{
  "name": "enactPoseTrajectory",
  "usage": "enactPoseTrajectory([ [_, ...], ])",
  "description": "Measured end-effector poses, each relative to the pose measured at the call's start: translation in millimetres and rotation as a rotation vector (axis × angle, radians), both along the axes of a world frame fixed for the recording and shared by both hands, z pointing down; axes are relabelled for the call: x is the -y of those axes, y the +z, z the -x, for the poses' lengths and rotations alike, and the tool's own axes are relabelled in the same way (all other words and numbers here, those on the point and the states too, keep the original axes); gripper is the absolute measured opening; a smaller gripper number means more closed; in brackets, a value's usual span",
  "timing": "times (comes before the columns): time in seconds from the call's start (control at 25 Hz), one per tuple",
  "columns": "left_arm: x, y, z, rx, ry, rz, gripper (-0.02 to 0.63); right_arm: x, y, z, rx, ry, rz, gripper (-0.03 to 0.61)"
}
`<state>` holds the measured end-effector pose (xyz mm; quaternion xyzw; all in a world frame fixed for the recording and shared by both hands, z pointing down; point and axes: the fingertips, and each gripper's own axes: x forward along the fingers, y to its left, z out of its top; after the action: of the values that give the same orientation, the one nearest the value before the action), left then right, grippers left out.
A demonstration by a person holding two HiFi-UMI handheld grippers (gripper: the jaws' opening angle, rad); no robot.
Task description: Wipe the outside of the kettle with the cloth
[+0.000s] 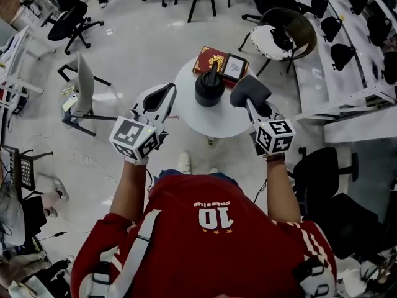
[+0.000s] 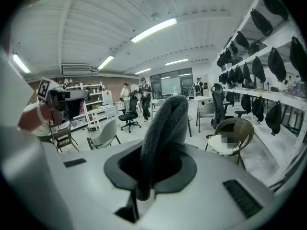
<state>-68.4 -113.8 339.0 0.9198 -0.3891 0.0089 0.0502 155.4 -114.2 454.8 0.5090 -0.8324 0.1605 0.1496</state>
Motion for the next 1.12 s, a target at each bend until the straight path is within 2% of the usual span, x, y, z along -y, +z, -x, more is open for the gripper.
enactPoseTrajectory([
  [0.76, 59.9, 31.1, 20.4, -0.006, 0.116, 0.043, 0.006, 79.1, 93.8, 22.5, -0.115, 0.114, 0.211, 0.046],
  [1.12, 76.1, 33.8, 42.0, -0.005, 0.14, 0.028, 0.008, 101.1, 103.9, 53.6, -0.109, 0.125, 0.236, 0.046],
])
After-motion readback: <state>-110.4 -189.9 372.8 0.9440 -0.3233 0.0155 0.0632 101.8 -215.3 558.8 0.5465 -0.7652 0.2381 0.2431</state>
